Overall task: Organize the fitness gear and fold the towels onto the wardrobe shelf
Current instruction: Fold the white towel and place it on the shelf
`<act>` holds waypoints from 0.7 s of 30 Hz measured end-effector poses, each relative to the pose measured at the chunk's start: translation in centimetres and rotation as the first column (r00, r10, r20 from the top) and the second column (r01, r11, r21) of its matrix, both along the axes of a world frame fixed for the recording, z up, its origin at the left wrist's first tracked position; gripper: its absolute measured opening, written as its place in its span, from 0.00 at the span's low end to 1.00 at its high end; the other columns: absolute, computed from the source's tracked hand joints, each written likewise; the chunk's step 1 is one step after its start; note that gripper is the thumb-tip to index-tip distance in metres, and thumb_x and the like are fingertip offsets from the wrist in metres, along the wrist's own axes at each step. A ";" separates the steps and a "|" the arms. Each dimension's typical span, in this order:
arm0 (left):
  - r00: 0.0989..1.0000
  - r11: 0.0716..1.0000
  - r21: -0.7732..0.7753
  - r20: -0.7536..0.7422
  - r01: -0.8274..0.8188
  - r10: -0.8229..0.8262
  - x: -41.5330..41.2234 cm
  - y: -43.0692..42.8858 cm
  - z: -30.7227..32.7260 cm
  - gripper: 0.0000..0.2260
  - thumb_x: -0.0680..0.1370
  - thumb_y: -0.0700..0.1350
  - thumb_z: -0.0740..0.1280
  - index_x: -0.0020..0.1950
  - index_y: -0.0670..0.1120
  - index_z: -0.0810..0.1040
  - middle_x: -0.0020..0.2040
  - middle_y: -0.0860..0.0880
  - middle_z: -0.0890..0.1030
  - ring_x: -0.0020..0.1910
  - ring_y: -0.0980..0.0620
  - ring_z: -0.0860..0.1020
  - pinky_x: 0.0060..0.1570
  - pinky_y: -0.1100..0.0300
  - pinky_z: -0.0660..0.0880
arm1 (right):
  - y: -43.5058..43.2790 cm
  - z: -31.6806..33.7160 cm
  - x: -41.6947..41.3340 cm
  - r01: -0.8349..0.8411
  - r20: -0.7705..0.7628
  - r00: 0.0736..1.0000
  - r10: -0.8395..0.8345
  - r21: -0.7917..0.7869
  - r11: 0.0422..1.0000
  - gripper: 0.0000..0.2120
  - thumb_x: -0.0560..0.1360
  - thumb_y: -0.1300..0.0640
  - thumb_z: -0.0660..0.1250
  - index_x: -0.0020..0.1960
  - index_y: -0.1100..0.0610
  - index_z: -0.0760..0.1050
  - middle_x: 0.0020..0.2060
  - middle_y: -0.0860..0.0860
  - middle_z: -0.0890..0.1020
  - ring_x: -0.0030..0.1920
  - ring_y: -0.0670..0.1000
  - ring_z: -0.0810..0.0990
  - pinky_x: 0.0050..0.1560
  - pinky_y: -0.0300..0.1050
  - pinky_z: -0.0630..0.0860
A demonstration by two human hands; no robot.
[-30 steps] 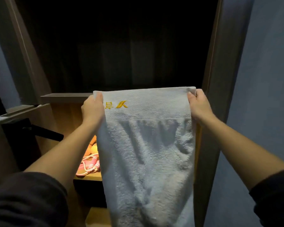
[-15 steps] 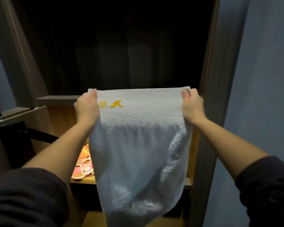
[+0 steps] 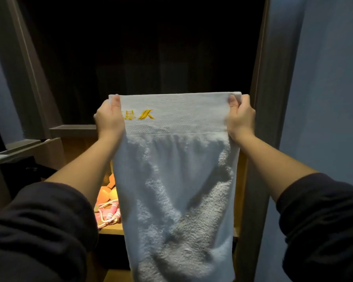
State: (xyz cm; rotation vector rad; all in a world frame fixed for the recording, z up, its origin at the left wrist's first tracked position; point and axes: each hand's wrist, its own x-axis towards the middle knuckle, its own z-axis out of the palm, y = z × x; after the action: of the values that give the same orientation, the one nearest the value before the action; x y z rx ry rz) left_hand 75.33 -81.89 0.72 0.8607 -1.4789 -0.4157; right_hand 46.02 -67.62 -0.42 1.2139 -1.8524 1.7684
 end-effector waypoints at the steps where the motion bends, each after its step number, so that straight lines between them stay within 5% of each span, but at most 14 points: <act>1: 0.996 0.999 0.034 0.088 0.003 -0.006 -0.2 0.1 0.2 0.22 0.84 0.55 0.54 0.49 0.39 0.77 0.44 0.43 0.78 0.45 0.44 0.77 0.46 0.49 0.74 | 0.2 0.0 -0.2 -0.004 -0.003 1.000 0.004 0.072 0.997 0.18 0.83 0.43 0.52 0.56 0.57 0.70 0.44 0.51 0.77 0.43 0.54 0.77 0.41 0.52 0.73; 3: 0.970 0.995 0.095 0.241 -0.039 0.015 -0.4 0.3 0.1 0.21 0.84 0.53 0.53 0.46 0.38 0.76 0.41 0.44 0.75 0.44 0.43 0.73 0.42 0.52 0.68 | 0.3 -0.6 -0.6 -0.004 0.005 1.000 0.003 0.191 0.982 0.18 0.83 0.43 0.51 0.55 0.57 0.70 0.45 0.52 0.76 0.43 0.53 0.75 0.40 0.49 0.70; 7: 0.994 0.994 0.095 0.101 -0.060 0.050 -0.3 0.5 -0.6 0.21 0.83 0.56 0.54 0.43 0.41 0.76 0.39 0.46 0.77 0.44 0.44 0.76 0.39 0.53 0.70 | 0.5 -1.3 -0.4 -0.031 0.073 0.997 0.025 0.086 0.996 0.18 0.83 0.43 0.52 0.56 0.56 0.71 0.44 0.49 0.76 0.45 0.50 0.76 0.41 0.48 0.72; 11: 0.997 0.995 0.092 0.069 -0.030 0.024 -0.1 0.5 -0.3 0.21 0.83 0.57 0.55 0.46 0.42 0.75 0.46 0.43 0.80 0.48 0.44 0.79 0.49 0.45 0.77 | 0.7 -0.7 -0.2 -0.028 0.037 0.999 0.025 0.082 0.996 0.18 0.83 0.42 0.52 0.58 0.55 0.70 0.48 0.50 0.78 0.48 0.52 0.78 0.47 0.52 0.75; 14: 0.998 0.998 0.067 0.059 -0.021 0.017 0.2 0.5 0.4 0.20 0.84 0.57 0.55 0.47 0.42 0.75 0.46 0.44 0.80 0.47 0.46 0.79 0.47 0.50 0.77 | 0.9 0.2 0.0 -0.044 0.017 0.999 0.043 0.065 0.997 0.18 0.83 0.43 0.53 0.59 0.57 0.70 0.50 0.52 0.78 0.50 0.52 0.78 0.49 0.53 0.76; 17: 0.997 1.000 -0.001 0.069 -0.018 0.018 0.7 1.5 0.7 0.20 0.84 0.56 0.55 0.45 0.43 0.75 0.38 0.52 0.76 0.38 0.56 0.75 0.36 0.62 0.69 | 1.7 0.6 0.3 -0.066 0.002 0.998 0.066 0.040 0.997 0.17 0.83 0.44 0.54 0.57 0.57 0.71 0.48 0.51 0.78 0.47 0.49 0.77 0.43 0.44 0.75; 21: 0.994 0.994 -0.029 0.018 0.107 -0.107 2.5 3.7 -1.3 0.19 0.83 0.56 0.56 0.43 0.44 0.76 0.40 0.49 0.79 0.39 0.54 0.77 0.39 0.61 0.73 | 4.4 -1.2 1.2 -0.125 0.005 0.992 0.125 -0.049 0.991 0.13 0.82 0.46 0.59 0.42 0.50 0.69 0.36 0.46 0.75 0.34 0.37 0.72 0.30 0.28 0.67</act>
State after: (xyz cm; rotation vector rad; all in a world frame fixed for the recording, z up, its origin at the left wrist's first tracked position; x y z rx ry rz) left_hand 77.82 -78.18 -0.56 0.7652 -1.5473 -0.4660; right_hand 47.26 -63.20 -1.65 1.3322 -1.7624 1.8747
